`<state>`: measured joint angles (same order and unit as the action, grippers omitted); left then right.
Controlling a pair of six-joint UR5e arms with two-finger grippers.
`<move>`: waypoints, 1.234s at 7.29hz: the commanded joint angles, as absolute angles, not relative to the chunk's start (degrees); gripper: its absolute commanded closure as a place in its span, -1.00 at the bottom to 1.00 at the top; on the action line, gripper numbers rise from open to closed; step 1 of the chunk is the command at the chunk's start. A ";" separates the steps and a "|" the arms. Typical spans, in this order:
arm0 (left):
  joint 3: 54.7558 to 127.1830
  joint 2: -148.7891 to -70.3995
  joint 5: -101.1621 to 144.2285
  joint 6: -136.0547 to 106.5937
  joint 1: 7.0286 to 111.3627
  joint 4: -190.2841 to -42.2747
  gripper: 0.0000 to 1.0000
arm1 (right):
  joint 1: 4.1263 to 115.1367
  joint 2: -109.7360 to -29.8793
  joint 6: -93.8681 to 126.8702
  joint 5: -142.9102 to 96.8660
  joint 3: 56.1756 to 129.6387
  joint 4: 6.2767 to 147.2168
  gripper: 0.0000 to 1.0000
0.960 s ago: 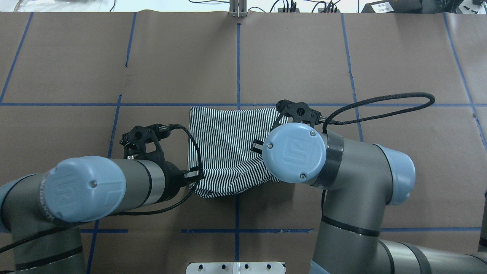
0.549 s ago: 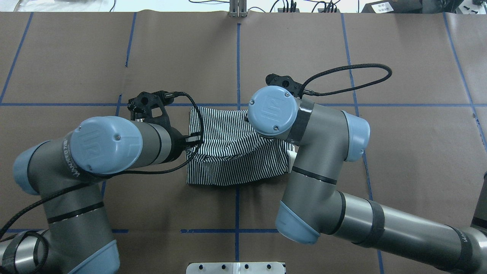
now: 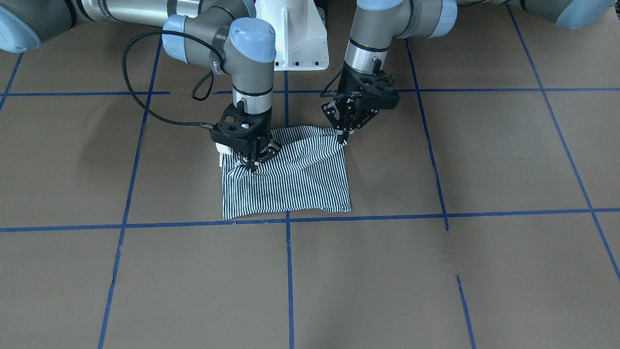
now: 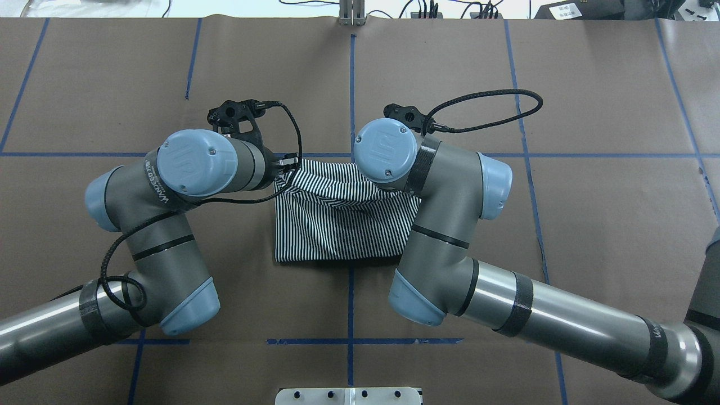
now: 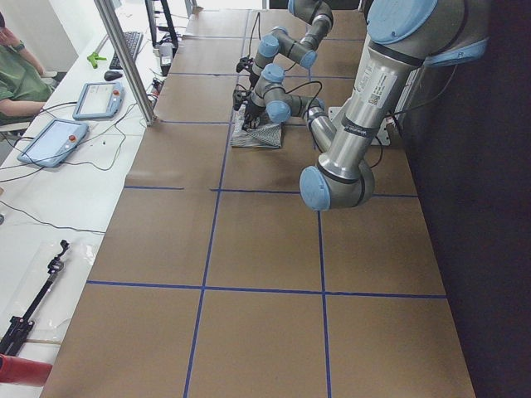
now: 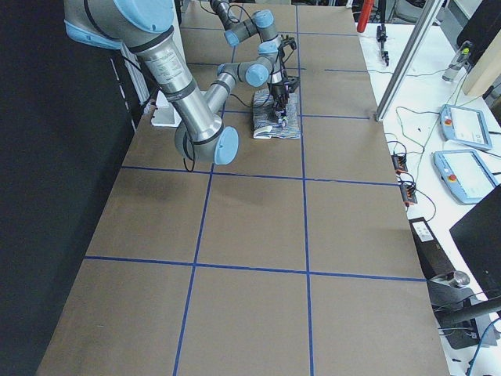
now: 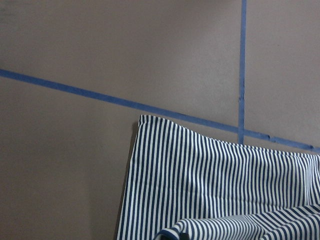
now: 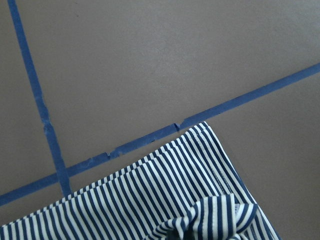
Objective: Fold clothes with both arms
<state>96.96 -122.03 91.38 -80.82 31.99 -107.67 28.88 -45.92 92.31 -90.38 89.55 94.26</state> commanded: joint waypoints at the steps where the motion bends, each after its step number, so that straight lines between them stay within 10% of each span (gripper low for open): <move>1: 92.56 -122.60 91.32 -79.98 32.43 -109.51 1.00 | 28.92 -45.97 92.20 -90.35 88.59 94.13 1.00; 3: 91.85 -122.87 91.41 -79.55 32.43 -110.82 1.00 | 28.92 -45.88 92.28 -90.44 88.15 94.13 1.00; 4: 92.02 -122.61 91.32 -75.45 32.43 -111.27 -0.98 | 28.83 -45.88 90.46 -90.44 87.98 94.22 -0.55; 5: 92.89 -122.17 91.67 -71.41 32.87 -112.31 -1.00 | 28.83 -45.62 88.44 -90.44 87.98 93.87 -1.00; 9: 96.06 -118.21 99.14 -59.15 39.64 -112.41 -1.00 | 27.26 -43.68 83.86 -90.88 88.86 93.08 -1.00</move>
